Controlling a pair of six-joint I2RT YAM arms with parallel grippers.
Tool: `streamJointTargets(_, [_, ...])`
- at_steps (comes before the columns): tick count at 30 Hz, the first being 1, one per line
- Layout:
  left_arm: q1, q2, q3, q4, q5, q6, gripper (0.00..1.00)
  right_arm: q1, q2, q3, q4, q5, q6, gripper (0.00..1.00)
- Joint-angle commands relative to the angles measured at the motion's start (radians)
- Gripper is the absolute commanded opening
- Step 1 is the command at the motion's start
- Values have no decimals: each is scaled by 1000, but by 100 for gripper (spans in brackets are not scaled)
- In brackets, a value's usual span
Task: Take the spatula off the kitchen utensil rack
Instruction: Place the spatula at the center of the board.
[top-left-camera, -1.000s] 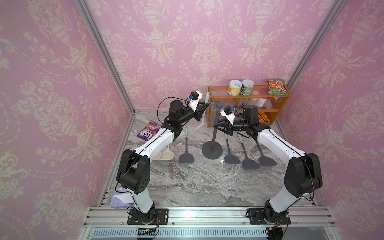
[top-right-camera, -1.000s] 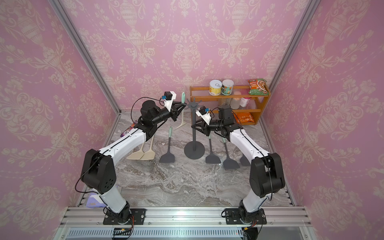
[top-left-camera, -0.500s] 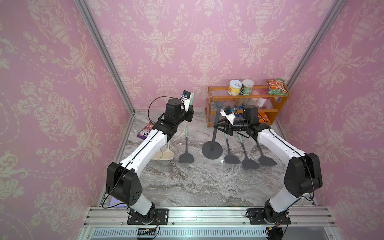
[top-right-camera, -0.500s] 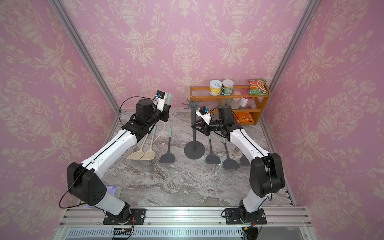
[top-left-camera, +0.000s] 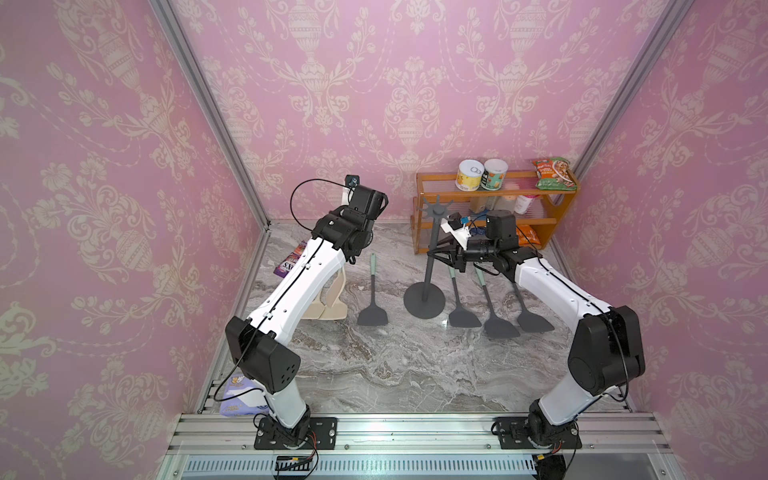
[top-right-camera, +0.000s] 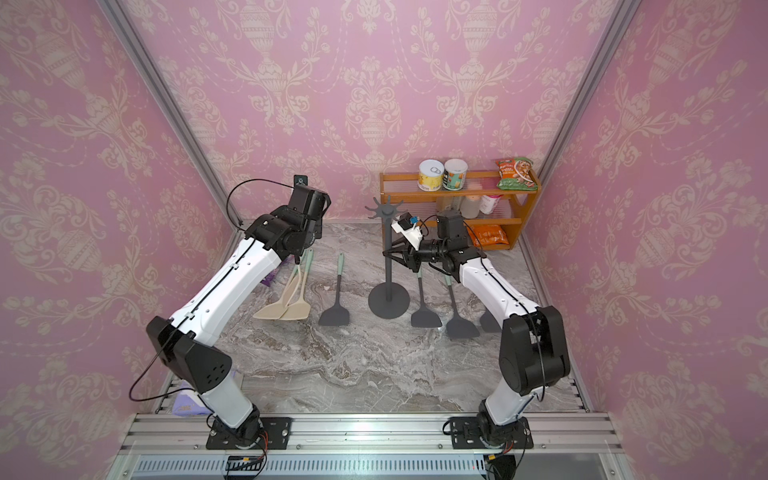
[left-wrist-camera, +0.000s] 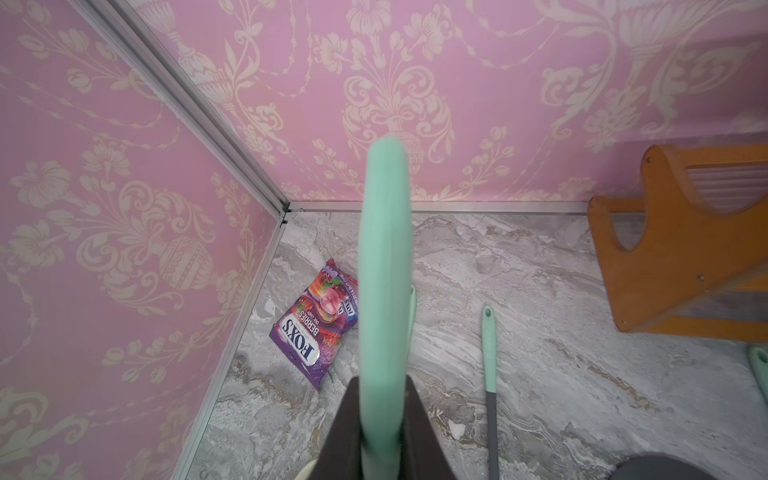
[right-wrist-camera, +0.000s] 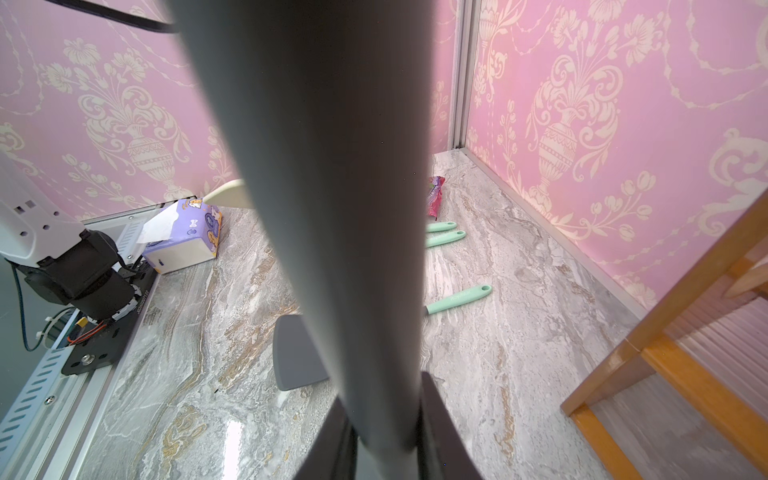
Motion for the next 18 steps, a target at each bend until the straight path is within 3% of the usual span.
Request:
streamJointTargets(1, [-16,127,185,-316,-289,-207,0,-8,-1,-46,-212,20,72,0])
streamJointTargets(3, [-19,220,317,-478,-358,-317,0,-8,-1,-46,-213,23,70,0])
streamJointTargets(6, [-17,292,397,-552,-315,-365,0,-7,0,-47,-212,22,73,0])
streamJointTargets(18, [21,348,198,-333,-98,-422,0,-7,-7,-44,-229,26,67,0])
